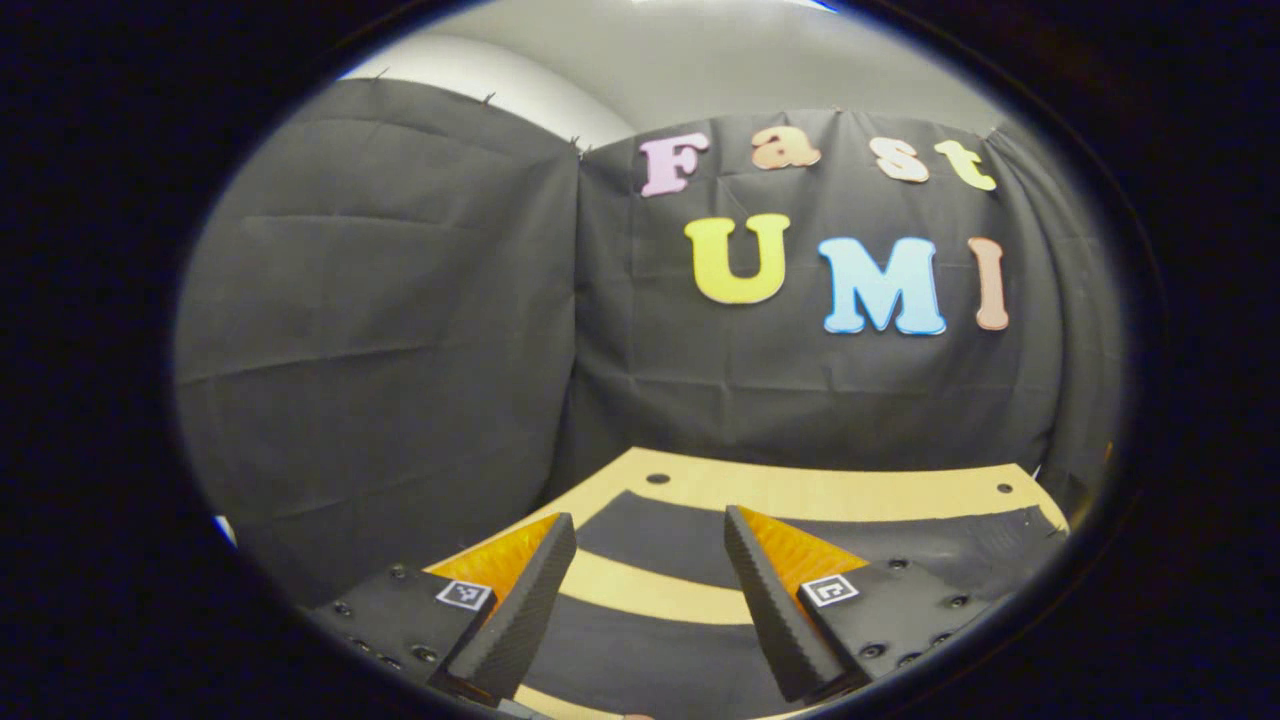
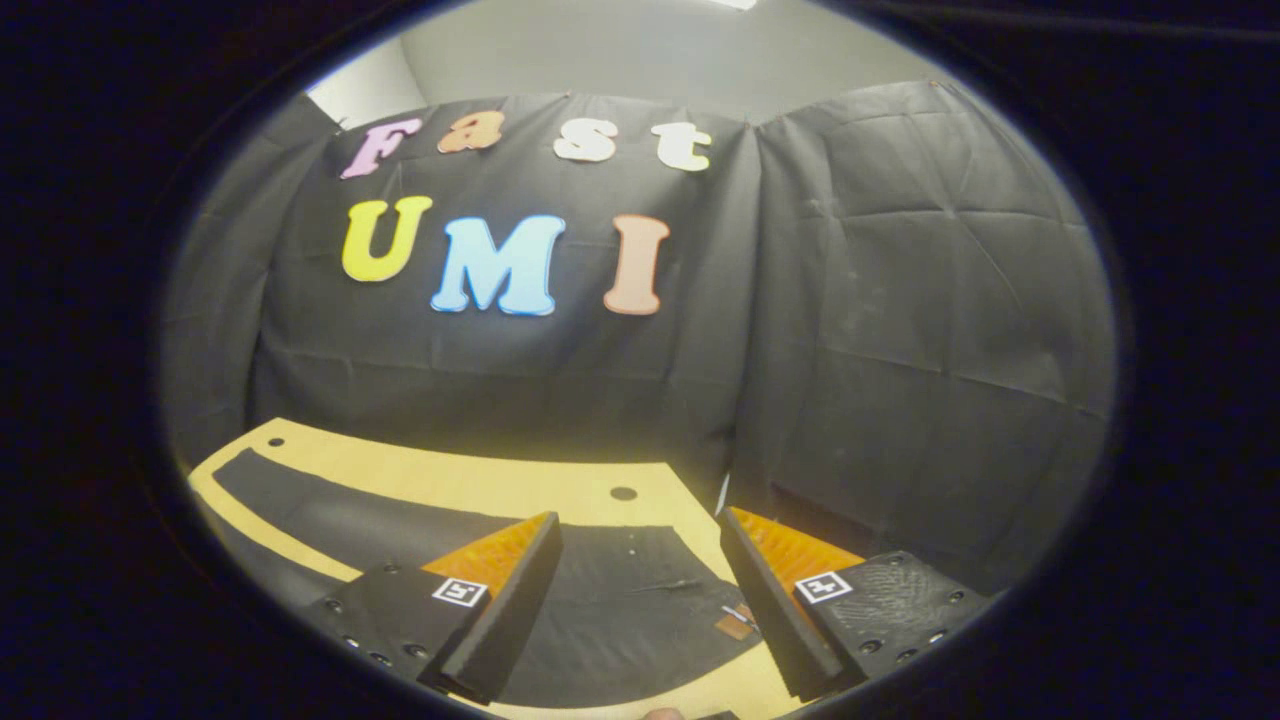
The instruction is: Grasp the waist and the cuffs of the jeans and fold them to make the two legs overlap; first hold the waist and fold one-third of the jeans toward the cuffs, then hold the cuffs and fold the remaining one-third in the same direction to finish folding.
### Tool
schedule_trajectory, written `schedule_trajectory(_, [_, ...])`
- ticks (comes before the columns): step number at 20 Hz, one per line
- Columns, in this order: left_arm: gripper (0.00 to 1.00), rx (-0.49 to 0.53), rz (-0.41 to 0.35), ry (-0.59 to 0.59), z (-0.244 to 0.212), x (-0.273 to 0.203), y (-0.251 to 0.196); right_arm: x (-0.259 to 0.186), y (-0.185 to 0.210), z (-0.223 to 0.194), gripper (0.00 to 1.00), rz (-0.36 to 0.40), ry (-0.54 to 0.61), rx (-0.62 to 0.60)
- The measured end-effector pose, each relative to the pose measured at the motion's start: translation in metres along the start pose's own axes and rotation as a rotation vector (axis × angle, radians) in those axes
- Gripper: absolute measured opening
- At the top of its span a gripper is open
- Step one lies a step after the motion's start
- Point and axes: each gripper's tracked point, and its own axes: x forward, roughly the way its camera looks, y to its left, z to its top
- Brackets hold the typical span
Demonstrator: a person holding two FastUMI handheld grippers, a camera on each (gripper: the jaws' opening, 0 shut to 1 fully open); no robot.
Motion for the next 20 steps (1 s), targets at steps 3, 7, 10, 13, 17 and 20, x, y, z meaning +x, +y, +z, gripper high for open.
schedule_trajectory(3, [0.96, -0.205, 0.068, 0.137, -0.034, 0.003, 0.035, 0.008, -0.008, -0.032, 0.94, -0.002, 0.125, 0.063])
schedule_trajectory(7, [0.96, -0.479, 0.179, 0.325, -0.094, 0.006, 0.083, 0.014, -0.013, -0.072, 0.95, 0.004, 0.294, 0.184])
schedule_trajectory(10, [0.98, -0.641, 0.268, 0.422, -0.133, -0.002, 0.119, 0.017, -0.017, -0.101, 0.95, -0.011, 0.419, 0.298])
schedule_trajectory(13, [0.98, -0.813, 0.359, 0.493, -0.165, -0.01, 0.153, 0.017, -0.025, -0.13, 0.95, -0.03, 0.541, 0.346])
schedule_trajectory(17, [0.99, -0.957, 0.444, 0.55, -0.197, -0.01, 0.181, 0.02, -0.032, -0.157, 0.97, -0.07, 0.645, 0.471])
schedule_trajectory(20, [0.99, -0.991, 0.493, 0.577, -0.218, -0.002, 0.2, 0.023, -0.045, -0.173, 0.96, -0.106, 0.689, 0.526])
